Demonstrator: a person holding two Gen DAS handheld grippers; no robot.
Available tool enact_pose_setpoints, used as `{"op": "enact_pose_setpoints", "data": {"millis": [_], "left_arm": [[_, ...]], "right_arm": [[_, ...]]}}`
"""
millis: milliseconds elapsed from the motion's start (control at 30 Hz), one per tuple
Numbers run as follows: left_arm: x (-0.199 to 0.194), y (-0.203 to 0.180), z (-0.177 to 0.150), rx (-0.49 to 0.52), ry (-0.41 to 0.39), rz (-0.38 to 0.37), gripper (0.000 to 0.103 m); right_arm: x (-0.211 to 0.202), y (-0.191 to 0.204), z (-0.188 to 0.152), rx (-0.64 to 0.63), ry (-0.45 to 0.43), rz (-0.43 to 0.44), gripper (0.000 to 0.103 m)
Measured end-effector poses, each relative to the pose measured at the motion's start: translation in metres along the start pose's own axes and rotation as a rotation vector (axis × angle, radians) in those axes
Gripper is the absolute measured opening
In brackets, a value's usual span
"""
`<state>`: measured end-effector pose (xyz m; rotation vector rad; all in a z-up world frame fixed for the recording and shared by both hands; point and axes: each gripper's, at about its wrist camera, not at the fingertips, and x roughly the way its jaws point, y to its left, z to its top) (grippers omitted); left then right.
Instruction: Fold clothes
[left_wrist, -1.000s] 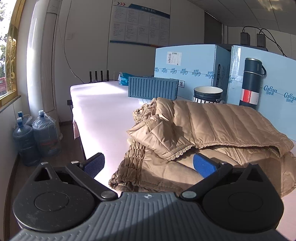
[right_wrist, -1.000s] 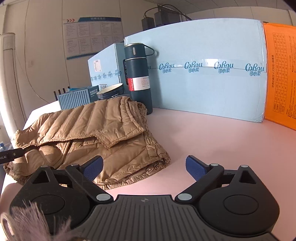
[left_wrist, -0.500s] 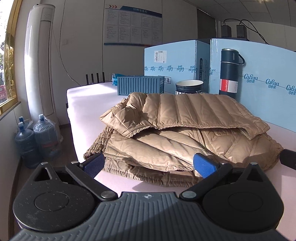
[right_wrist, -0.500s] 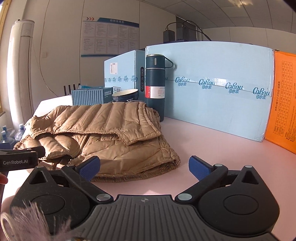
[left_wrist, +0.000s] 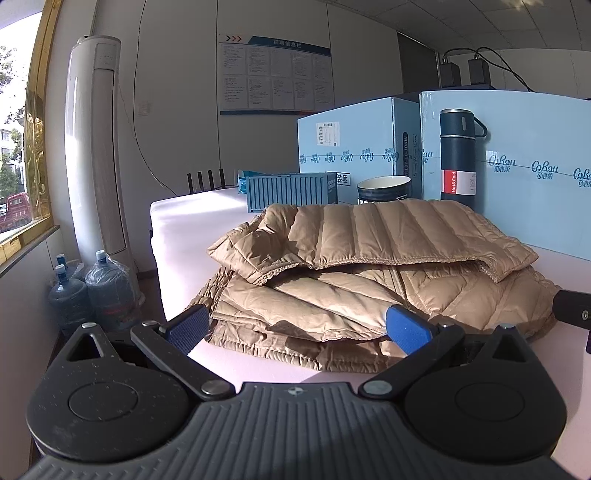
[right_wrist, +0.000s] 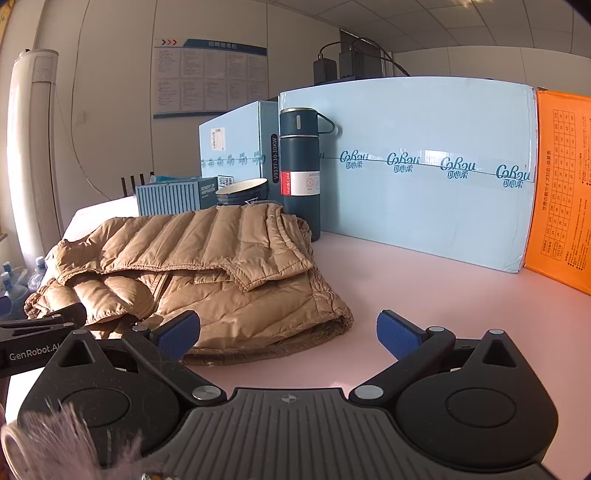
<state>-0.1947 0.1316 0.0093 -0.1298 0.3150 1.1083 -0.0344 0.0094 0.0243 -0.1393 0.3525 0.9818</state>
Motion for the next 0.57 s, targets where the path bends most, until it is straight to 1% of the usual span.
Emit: {"op": "enact_pose_setpoints", "data": {"millis": [167,567], "left_arm": [[-0.0006,-0.0016,-0.0009,0.016,-0.006,0.001,0.103],[0.0058,-0.0007,-0.0012,0.008,0.028,-0.005,0.103]], "right_arm": [[0.0006,-0.0011,-0.0002,0.005,0.005,-0.004,0.103],[0.0036,-0.0023,-0.0006,0.012,0.028,-0.011,0.103]]}}
